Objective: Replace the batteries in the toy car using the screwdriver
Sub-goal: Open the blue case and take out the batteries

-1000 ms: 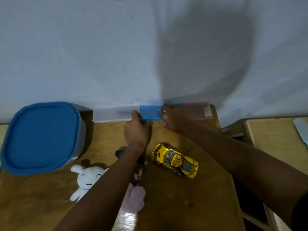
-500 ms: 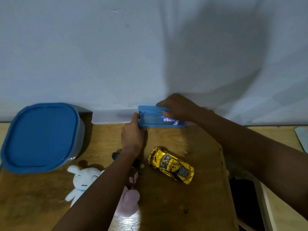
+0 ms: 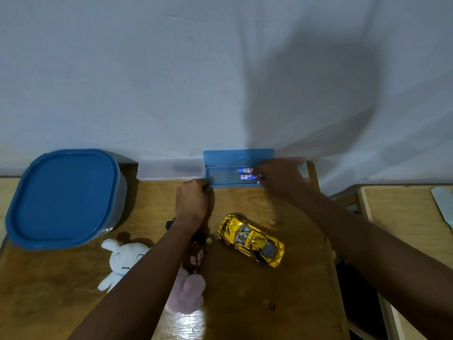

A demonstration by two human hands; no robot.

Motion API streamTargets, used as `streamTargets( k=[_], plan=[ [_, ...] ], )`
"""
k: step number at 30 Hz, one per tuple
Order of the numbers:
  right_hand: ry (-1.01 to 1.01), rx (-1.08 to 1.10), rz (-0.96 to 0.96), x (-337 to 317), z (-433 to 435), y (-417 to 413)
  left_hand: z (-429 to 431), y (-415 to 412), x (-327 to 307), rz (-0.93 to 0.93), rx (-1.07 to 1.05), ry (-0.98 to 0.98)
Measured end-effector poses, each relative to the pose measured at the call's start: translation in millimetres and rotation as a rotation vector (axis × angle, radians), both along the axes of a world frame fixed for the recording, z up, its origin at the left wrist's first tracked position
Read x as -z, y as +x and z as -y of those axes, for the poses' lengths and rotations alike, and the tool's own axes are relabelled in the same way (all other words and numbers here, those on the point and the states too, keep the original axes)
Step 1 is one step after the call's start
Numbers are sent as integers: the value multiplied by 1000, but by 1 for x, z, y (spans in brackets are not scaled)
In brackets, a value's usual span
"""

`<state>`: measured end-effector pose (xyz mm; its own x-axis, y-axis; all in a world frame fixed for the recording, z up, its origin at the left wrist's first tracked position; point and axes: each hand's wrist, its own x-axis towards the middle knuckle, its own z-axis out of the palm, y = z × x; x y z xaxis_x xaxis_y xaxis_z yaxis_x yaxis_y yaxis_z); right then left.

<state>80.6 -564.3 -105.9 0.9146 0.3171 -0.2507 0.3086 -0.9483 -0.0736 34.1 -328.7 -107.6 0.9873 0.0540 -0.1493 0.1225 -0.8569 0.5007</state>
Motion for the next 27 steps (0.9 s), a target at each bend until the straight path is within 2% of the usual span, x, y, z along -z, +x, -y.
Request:
streamTargets(
  k=[4,12,15,19,27],
  plan=[
    [-107,-51,-95,3,5,8,-2,2,-1,4,15,7],
    [-120,-198,-72,-7,5,20,0,6,-3,-25,11,9],
    [-16,-129,-115,-10,8,19,0,7,-5,-7,16,36],
    [236,24,-101,-5,-2,12,4,7,-8,31,40,128],
    [-7,-111,-64,-8,-20,7,4,10,-8,12,66,138]
  ],
)
